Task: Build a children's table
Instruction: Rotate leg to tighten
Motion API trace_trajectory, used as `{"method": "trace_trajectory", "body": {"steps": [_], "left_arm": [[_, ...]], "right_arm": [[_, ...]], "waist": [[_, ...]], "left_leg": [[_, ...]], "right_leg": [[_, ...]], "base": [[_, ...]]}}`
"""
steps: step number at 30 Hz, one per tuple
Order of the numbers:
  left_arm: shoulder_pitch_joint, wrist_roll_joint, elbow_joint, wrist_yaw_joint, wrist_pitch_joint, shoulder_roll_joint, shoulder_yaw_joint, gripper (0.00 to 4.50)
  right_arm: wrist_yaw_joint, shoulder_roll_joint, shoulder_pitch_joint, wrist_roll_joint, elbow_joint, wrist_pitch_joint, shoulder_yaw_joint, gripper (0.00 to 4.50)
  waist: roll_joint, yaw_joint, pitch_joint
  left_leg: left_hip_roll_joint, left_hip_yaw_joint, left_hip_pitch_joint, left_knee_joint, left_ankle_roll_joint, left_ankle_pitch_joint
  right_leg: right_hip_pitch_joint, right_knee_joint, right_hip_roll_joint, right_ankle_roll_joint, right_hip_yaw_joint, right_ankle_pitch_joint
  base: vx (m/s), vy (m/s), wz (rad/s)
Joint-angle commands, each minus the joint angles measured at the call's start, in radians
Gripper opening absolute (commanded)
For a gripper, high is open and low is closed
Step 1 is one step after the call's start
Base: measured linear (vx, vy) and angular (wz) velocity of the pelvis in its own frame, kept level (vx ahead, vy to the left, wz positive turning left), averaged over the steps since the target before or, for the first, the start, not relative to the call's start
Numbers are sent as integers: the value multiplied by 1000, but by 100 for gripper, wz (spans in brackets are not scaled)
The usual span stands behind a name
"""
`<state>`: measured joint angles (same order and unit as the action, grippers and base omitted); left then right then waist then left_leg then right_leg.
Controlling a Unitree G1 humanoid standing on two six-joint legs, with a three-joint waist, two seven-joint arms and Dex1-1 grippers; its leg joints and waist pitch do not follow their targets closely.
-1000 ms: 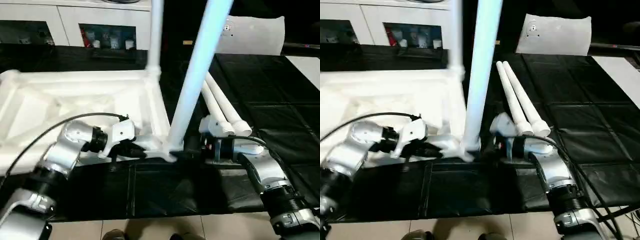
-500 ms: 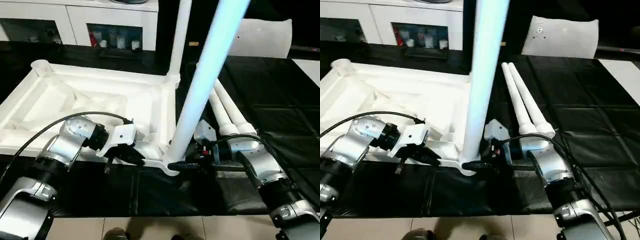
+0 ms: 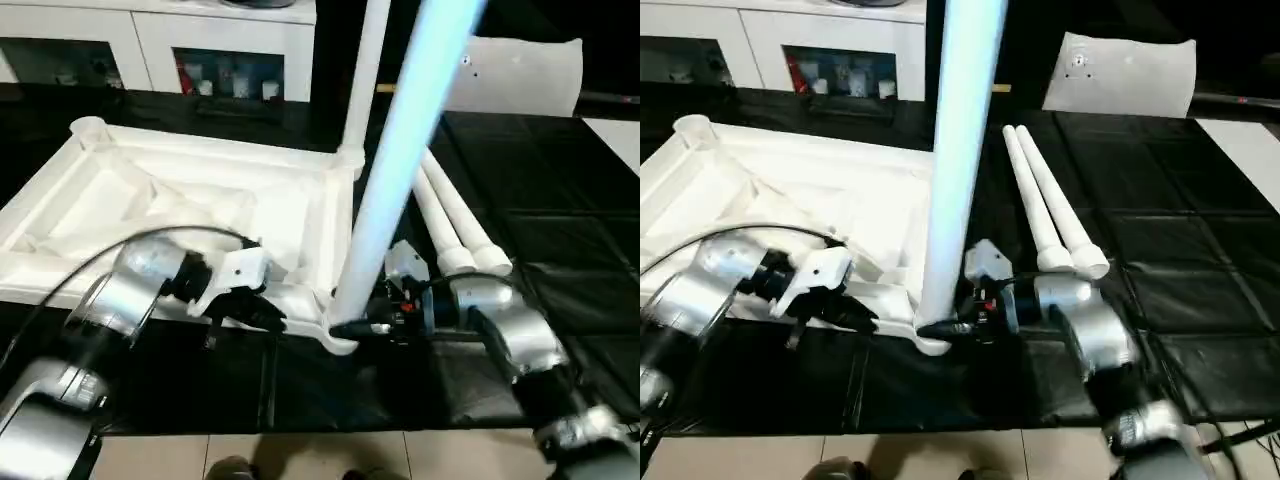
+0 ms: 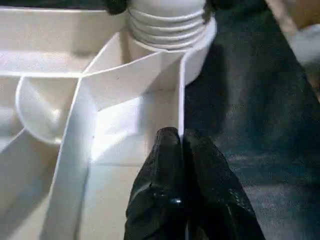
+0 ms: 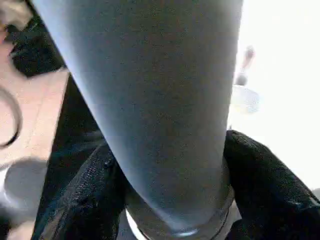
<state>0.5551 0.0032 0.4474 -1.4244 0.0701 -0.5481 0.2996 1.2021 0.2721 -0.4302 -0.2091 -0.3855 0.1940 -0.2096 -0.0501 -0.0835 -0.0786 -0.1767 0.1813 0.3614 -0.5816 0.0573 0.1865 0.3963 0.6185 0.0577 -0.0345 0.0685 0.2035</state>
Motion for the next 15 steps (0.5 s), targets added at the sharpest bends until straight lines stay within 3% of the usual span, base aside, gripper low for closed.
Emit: {"method": "trace_trajectory", "body": {"steps": [1, 2, 3, 4, 5, 8, 11, 12, 13, 15], "left_arm": [[-48, -5, -80, 134, 127, 65, 2, 0], [-58, -7, -103, 158, 154, 78, -4, 0], [-76, -7, -149, 225, 215, 118, -19, 0], [-86, -5, -176, 262, 252, 141, -28, 0], [-95, 0, -206, 309, 297, 177, -35, 0], [-99, 22, -232, 402, 349, 244, -39, 0], [-74, 61, -221, 605, 421, 389, -46, 0], [-74, 61, -221, 606, 421, 390, -46, 0], [-43, 89, -185, 693, 428, 451, -46, 0], [-22, 108, -167, 735, 437, 480, -45, 0]], "right_arm": [[-139, -68, 18, -4, 26, 43, -1, 262], [-171, -85, 22, 0, 29, 50, 2, 262], [-253, -127, 29, 15, 29, 59, 8, 261], [-299, -151, 32, 24, 30, 67, 12, 261], [-357, -187, 33, 28, 27, 85, 21, 261], [-456, -252, 28, 39, 12, 107, 40, 260], [-689, -375, -14, 79, -67, 111, 76, 259], [-689, -375, -14, 80, -68, 111, 76, 259], [-814, -428, -52, 104, -126, 113, 96, 259], [-867, -456, -74, 114, -155, 103, 105, 259]], "waist": [[8, 10, 49], [9, 12, 46], [6, 21, 40], [9, 33, 37], [4, 44, 38], [4, 58, 40], [0, 64, 39], [0, 63, 40], [3, 65, 39], [1, 68, 42]], "left_leg": [[-68, -23, -14, 75, -14, 217], [-69, -25, -16, 77, -3, 237], [-65, -28, -17, 80, 8, 277], [-68, -33, -24, 83, 27, 315], [-64, -38, -25, 82, 29, 339], [-63, -39, -19, 82, 22, 320], [-56, -35, -31, 74, 16, 335], [-54, -37, -31, 73, 14, 331], [-55, -38, -24, 76, 8, 326], [-53, -38, -28, 77, 13, 339]], "right_leg": [[-45, -86, 104, -216, -62, 287], [-43, -90, 105, -203, -63, 338], [-39, -103, 104, -171, -62, 444], [-33, -108, 105, -153, -61, 510], [-34, -116, 108, -128, -58, 572], [-34, -118, 104, -119, -60, 550], [-19, -129, 103, -108, -61, 595], [-21, -131, 104, -101, -59, 606], [-22, -133, 102, -83, -59, 601], [-18, -132, 97, -76, -58, 580]], "base": [[0, 0, 0], [0, 0, 0], [0, 0, 0], [0, 0, 0], [0, 0, 0], [0, 0, 0], [0, 0, 0], [0, 0, 0], [0, 0, 0], [0, 0, 0]]}}
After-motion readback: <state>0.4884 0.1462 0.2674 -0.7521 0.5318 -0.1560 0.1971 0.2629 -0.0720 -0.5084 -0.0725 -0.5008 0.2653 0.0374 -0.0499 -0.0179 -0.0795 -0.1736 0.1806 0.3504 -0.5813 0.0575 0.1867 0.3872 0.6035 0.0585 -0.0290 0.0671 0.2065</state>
